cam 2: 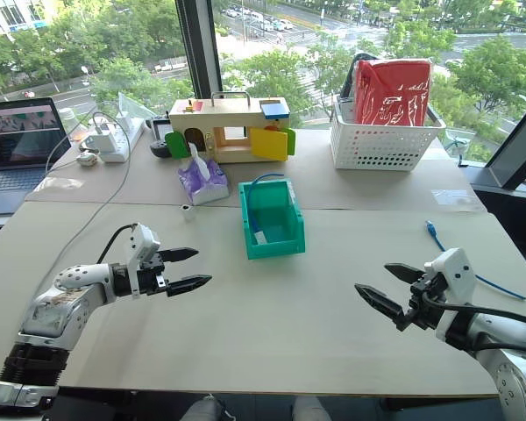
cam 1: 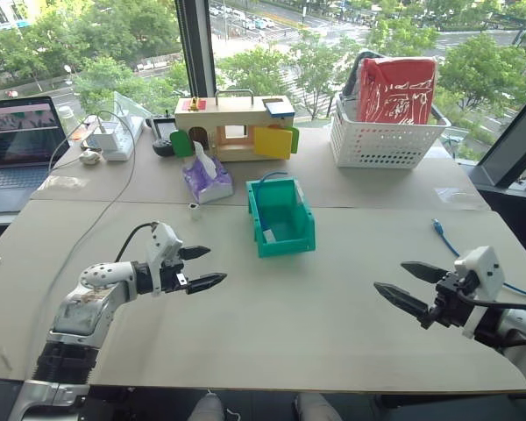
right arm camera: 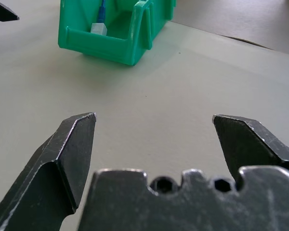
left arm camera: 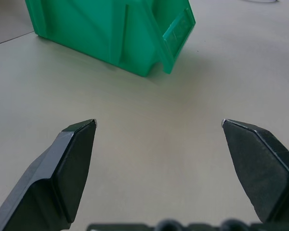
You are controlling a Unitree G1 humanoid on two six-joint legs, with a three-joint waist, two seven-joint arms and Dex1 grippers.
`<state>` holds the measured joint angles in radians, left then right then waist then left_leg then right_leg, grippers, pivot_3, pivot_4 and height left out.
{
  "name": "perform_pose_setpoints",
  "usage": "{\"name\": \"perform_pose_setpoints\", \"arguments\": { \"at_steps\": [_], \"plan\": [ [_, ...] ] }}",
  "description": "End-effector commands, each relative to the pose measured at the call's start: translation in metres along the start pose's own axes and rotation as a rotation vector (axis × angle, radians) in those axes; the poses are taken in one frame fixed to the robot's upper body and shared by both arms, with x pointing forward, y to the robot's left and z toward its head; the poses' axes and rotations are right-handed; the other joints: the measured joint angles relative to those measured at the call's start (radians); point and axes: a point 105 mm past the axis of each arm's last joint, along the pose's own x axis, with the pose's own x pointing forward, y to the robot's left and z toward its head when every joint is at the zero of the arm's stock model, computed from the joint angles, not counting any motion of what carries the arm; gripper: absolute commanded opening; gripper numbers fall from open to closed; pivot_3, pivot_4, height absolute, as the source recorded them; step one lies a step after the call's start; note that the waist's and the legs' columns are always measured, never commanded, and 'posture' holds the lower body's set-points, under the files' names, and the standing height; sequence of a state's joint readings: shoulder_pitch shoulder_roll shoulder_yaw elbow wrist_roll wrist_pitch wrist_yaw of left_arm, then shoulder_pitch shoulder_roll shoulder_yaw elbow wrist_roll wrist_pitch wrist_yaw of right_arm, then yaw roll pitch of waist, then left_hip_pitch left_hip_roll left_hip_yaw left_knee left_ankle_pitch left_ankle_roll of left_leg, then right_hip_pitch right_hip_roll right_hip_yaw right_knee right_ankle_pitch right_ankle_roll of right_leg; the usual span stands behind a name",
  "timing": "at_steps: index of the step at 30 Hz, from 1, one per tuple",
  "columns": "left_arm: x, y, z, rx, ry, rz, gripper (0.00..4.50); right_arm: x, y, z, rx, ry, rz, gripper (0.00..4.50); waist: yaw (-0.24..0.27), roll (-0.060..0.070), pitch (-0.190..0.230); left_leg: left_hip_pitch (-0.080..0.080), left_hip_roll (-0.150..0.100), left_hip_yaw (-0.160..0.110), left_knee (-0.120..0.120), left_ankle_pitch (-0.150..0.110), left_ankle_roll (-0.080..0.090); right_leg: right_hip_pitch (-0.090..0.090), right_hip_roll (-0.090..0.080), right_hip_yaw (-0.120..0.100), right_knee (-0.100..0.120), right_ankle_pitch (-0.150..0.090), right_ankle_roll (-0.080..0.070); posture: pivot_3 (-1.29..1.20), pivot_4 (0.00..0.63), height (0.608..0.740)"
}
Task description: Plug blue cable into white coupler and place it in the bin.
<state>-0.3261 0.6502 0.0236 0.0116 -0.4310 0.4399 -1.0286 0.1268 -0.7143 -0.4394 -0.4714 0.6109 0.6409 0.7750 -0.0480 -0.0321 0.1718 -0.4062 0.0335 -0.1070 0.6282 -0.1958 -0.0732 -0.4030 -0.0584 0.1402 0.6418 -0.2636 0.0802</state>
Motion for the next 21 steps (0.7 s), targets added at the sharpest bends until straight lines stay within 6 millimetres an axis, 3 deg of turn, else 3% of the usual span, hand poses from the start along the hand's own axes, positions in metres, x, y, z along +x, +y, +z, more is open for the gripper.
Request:
{"name": "perform_pose_setpoints", "arguments": {
  "at_steps": [1,5,9,12,16,21],
  "plan": [
    [0.001,-0.004,0.022,0.041,-0.056,-0.038,4.49,-0.007,-0.020,0.014,-0.081,-0.004,-0.077,4.50,0.000,0.000,0.000,0.000,0.000,0.000,0.000,0.000,0.000,0.000,0.000,0.000,0.000,0.000,0.000,0.00,0.150,0.740],
    [0.001,-0.018,0.041,0.030,-0.101,-0.160,4.49,-0.012,-0.103,0.024,-0.140,0.067,-0.373,4.50,-0.003,0.000,0.001,-0.001,-0.001,0.001,0.004,0.000,0.000,0.001,-0.001,0.001,0.000,0.001,0.001,0.00,0.150,0.740],
    [-0.001,-0.030,0.043,-0.012,-0.099,-0.221,4.49,0.000,-0.152,0.022,-0.121,0.125,-0.518,4.50,-0.023,0.000,0.001,0.002,0.000,0.002,0.002,0.000,0.000,0.001,0.000,0.001,0.001,0.000,0.000,0.00,0.150,0.740],
    [-0.001,-0.036,0.044,-0.016,-0.099,-0.228,4.49,0.007,-0.177,0.013,-0.110,0.167,-0.585,4.50,-0.030,0.001,0.001,0.002,0.000,0.002,-0.001,0.000,0.000,0.000,0.000,0.002,0.001,0.001,-0.003,0.00,0.150,0.740],
    [-0.007,-0.036,0.044,-0.016,-0.103,-0.186,4.49,-0.003,-0.208,-0.001,-0.052,0.236,-0.729,4.50,-0.028,0.004,0.003,0.000,-0.001,0.002,-0.002,0.000,0.001,-0.001,-0.001,0.002,0.001,0.004,-0.007,0.00,0.150,0.740],
    [-0.014,-0.035,0.038,-0.023,-0.092,-0.148,4.49,-0.008,-0.220,-0.007,0.045,0.220,-0.790,4.50,-0.027,0.005,0.003,0.001,-0.002,0.002,-0.002,0.000,0.001,-0.001,-0.001,0.001,0.000,0.004,-0.007,0.00,0.150,0.740]
  ]
}}
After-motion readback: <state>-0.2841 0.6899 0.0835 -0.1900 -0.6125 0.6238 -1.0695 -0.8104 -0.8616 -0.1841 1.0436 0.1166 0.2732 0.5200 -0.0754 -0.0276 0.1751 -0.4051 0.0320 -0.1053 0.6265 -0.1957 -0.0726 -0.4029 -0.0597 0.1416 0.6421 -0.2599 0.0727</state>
